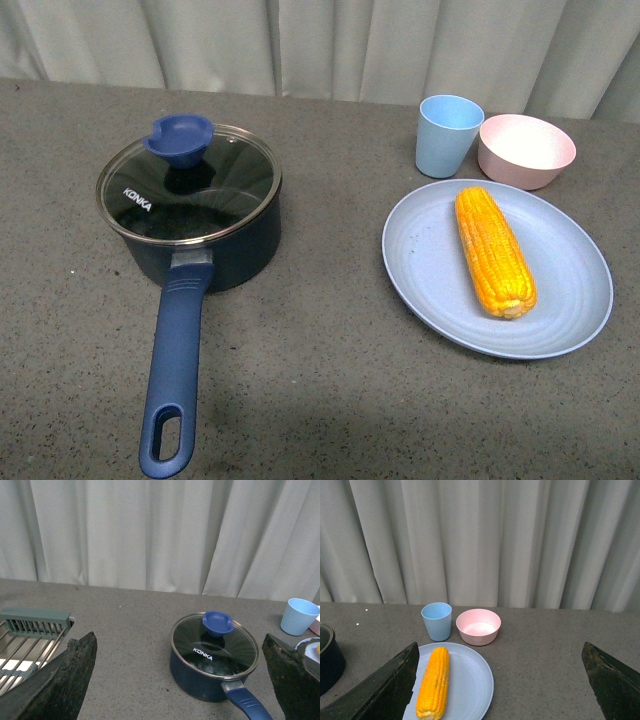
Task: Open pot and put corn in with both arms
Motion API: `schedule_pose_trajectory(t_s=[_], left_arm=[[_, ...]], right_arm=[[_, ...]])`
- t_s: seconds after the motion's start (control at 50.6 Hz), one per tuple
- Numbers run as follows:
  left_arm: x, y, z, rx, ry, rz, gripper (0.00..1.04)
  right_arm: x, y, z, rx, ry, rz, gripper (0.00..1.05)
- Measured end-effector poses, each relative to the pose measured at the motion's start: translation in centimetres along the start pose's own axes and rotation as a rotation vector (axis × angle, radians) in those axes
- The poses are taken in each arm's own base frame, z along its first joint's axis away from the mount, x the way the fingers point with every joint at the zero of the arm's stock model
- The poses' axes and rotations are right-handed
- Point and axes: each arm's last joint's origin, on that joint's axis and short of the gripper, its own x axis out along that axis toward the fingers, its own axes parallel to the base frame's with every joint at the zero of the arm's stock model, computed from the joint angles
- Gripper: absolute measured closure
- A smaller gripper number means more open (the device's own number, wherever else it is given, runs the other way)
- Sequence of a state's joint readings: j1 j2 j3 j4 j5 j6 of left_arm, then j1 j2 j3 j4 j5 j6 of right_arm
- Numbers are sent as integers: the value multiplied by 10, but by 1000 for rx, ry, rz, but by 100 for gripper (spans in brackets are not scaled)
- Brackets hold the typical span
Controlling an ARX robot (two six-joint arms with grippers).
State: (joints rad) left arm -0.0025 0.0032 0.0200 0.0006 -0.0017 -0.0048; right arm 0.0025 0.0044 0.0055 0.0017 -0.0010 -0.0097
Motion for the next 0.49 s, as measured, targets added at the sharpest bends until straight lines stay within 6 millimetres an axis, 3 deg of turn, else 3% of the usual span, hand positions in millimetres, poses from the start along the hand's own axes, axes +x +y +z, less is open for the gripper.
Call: schedule_pose_trajectory(t_s=[0.494], left_arm=[[0,0,0,0,0,0,7]], right_arm=[[0,0,0,0,0,0,9]])
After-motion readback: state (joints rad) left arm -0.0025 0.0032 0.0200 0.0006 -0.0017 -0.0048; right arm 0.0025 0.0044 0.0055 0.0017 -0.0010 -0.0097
